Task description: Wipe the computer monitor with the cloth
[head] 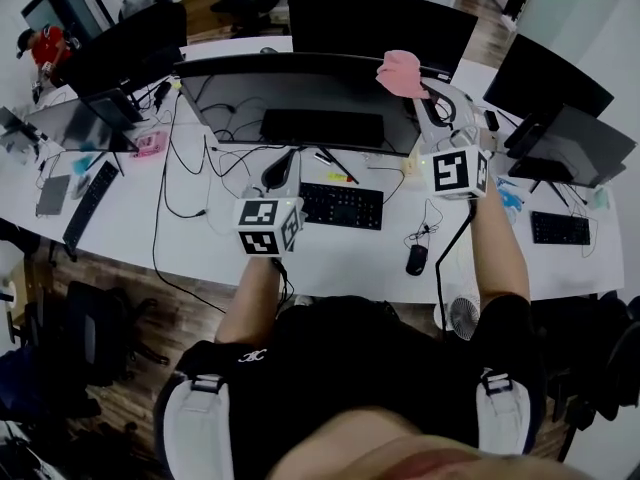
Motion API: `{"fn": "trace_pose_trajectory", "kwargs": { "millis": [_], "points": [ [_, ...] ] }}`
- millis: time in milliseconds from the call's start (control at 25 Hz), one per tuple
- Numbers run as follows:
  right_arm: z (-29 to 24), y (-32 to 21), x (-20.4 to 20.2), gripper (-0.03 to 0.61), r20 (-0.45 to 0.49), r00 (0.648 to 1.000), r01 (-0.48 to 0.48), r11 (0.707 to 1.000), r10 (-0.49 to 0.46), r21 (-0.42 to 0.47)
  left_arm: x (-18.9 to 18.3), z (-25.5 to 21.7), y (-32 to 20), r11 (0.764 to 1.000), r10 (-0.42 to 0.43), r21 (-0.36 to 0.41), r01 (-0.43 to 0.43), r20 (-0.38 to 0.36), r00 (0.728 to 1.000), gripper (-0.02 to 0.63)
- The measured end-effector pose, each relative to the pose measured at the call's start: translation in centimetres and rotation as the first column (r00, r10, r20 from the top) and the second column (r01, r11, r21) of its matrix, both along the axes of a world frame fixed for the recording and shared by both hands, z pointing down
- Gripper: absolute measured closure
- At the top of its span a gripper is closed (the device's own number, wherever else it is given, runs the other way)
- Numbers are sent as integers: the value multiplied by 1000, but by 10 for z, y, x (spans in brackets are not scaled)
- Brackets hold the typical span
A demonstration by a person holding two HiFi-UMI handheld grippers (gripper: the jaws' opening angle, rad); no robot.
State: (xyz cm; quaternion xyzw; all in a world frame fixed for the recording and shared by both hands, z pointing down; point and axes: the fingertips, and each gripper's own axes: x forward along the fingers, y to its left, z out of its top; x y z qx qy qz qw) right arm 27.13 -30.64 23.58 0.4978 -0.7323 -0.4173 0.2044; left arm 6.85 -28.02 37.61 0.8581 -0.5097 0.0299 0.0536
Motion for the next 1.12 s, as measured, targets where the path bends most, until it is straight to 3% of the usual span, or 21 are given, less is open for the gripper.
{"fn": "trace_pose_trajectory", "kwargs": {
  "millis": [280,640,840,1120],
  "points": [
    [-9,-49,-38,569,-267,963,12,998,-29,-65,-31,5,-2,999,-39,-13,39,-17,999,560],
    [9,-102,-77,569,-591,806,-78,991,-3,-112,-66,14,2,996,-85,-35,84,-39,996,560],
    [24,-123,-90,569,-651,759,-123,980,-9,-157,-79,16,3,995,-99,-36,97,-51,994,560],
    [36,-142,-99,569,-621,784,-158,959,-22,-234,-94,10,1,994,-106,-14,105,-56,993,560]
  ]
}}
